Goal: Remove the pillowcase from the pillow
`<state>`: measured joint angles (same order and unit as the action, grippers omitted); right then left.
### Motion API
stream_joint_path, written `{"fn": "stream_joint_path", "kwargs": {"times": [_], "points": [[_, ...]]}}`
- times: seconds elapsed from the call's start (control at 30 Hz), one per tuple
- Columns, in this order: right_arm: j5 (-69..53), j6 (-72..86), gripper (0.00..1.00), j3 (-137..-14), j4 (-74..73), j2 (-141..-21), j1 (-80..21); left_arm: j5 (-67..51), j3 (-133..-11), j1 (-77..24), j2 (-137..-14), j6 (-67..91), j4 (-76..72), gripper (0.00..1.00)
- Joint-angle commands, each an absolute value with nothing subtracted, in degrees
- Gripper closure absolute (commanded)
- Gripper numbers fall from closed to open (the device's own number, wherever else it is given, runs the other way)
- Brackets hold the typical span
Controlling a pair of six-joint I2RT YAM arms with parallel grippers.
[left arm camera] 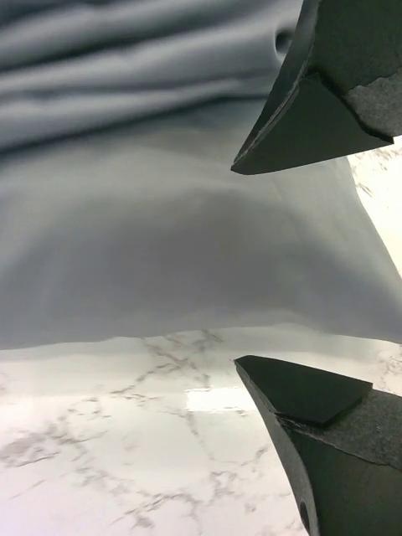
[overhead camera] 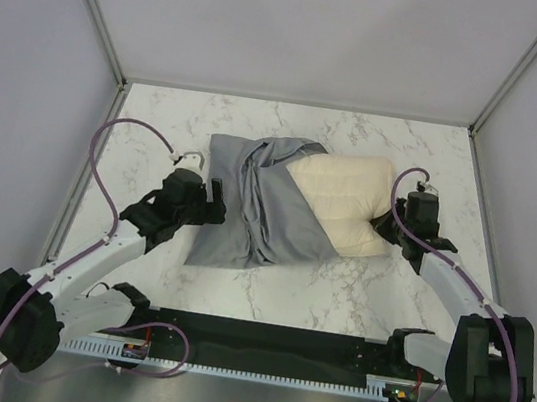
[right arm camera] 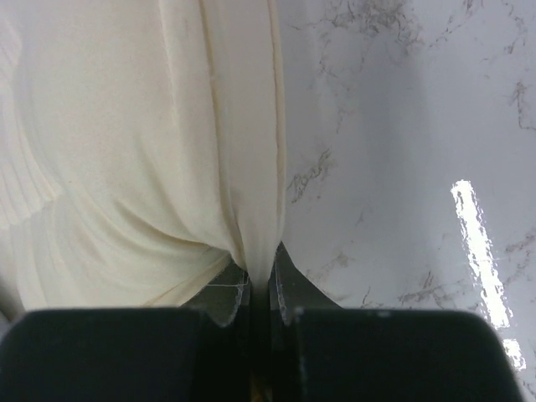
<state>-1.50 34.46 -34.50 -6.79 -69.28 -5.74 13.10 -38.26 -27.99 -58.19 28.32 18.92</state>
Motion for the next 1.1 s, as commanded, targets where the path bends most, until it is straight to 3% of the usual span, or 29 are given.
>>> {"fn": "stream_joint_path", "kwargs": {"times": [0.0, 0.1, 0.17, 0.2, 0.23, 0.27, 0.33, 0.43, 0.77, 1.07], "points": [[0.88, 33.57, 1.00, -34.36, -1.85, -69.61, -4.92, 11.17, -35.52, -28.04, -60.38, 31.73, 18.91, 0.05], [0.44, 33.75, 1.00, -33.93, -1.58, -69.43, -4.92, 7.57, -33.50, -28.12, -61.61, 31.73, 14.42, 0.08], [0.09, 33.75, 1.00, -33.58, -1.67, -69.26, -4.75, 7.03, -33.22, -28.04, -62.57, 31.99, 13.28, 0.22], [0.17, 33.84, 1.00, -33.40, -1.67, -68.91, -4.57, 6.94, -33.40, -28.04, -63.54, 31.99, 13.27, 0.29], [0.09, 33.84, 1.00, -33.31, -1.58, -68.73, -4.40, 7.03, -33.57, -28.04, -63.89, 31.91, 13.36, 0.51], [0.09, 33.75, 1.00, -33.22, -1.76, -68.56, -3.87, 7.12, -33.57, -28.04, -64.24, 31.90, 13.36, 0.61], [-0.52, 33.57, 1.00, -33.22, -1.76, -68.29, -3.26, 7.64, -33.75, -28.04, -64.25, 32.08, 13.62, 0.79], [-2.98, 33.22, 1.00, -33.75, -2.11, -68.55, -0.54, 9.22, -34.10, -28.04, -64.07, 32.43, 14.67, 0.95], [-8.26, 32.17, 1.00, -36.30, -4.66, -67.59, 7.98, 16.87, -37.61, -27.42, -56.97, 32.08, 22.40, 0.98], [-13.53, 31.99, 1.00, -38.67, -6.24, -67.32, 16.60, 20.30, -39.46, -20.05, -52.65, 32.43, 26.98, 0.98]]}}
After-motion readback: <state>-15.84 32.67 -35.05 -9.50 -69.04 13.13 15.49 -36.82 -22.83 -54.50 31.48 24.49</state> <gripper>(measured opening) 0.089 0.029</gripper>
